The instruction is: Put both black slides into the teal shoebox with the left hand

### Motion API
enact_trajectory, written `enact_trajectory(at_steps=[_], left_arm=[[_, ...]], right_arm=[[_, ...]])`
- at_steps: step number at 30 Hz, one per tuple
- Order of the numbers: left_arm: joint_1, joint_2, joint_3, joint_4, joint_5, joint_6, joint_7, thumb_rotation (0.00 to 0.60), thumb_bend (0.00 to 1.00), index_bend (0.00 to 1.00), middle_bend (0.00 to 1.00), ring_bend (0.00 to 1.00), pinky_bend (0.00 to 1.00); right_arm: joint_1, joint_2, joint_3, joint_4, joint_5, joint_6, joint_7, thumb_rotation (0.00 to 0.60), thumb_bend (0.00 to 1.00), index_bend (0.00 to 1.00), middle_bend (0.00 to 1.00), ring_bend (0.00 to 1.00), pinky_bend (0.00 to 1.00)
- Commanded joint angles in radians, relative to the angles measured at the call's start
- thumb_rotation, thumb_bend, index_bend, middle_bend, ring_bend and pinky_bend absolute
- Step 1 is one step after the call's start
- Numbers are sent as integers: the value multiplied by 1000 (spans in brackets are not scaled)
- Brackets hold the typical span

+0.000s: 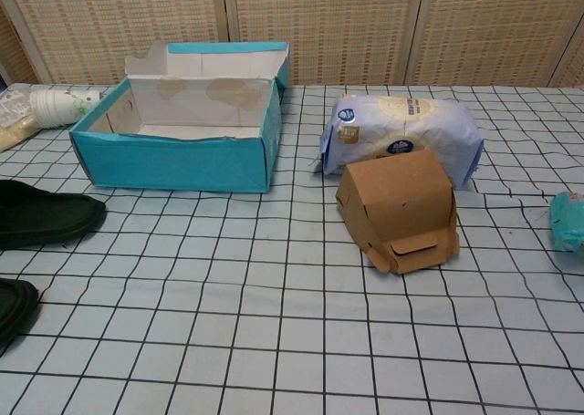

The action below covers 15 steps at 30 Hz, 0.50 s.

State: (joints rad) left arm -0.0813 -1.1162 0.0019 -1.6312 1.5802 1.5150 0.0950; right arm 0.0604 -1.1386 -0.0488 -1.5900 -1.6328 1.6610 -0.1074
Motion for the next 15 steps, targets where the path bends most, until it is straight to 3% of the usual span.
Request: enact_trajectory(at_steps=[1, 5, 8, 15], left_arm=[[-1, 5, 14, -17, 8, -15, 8, 600, 442, 0, 0, 0, 48], [-4, 17, 39, -38, 29, -40, -18, 600, 429, 0, 0, 0, 55], [-17, 40, 108, -56, 57, -129, -82, 600, 389, 0, 0, 0, 61], [-43, 12, 113, -67, -52, -264, 40, 600, 361, 0, 0, 0, 42]], right_arm=[[-4, 3, -1, -1, -13, -4, 5, 577, 241, 0, 0, 0, 0], [-7, 7, -3, -2, -22, -5, 13, 576, 241, 0, 0, 0, 0], [-5, 21, -16, -8, -41, -25, 41, 576, 241, 0, 0, 0, 0], [-8, 28, -20, -16, -69, -35, 50, 575, 241, 0, 0, 0, 0]])
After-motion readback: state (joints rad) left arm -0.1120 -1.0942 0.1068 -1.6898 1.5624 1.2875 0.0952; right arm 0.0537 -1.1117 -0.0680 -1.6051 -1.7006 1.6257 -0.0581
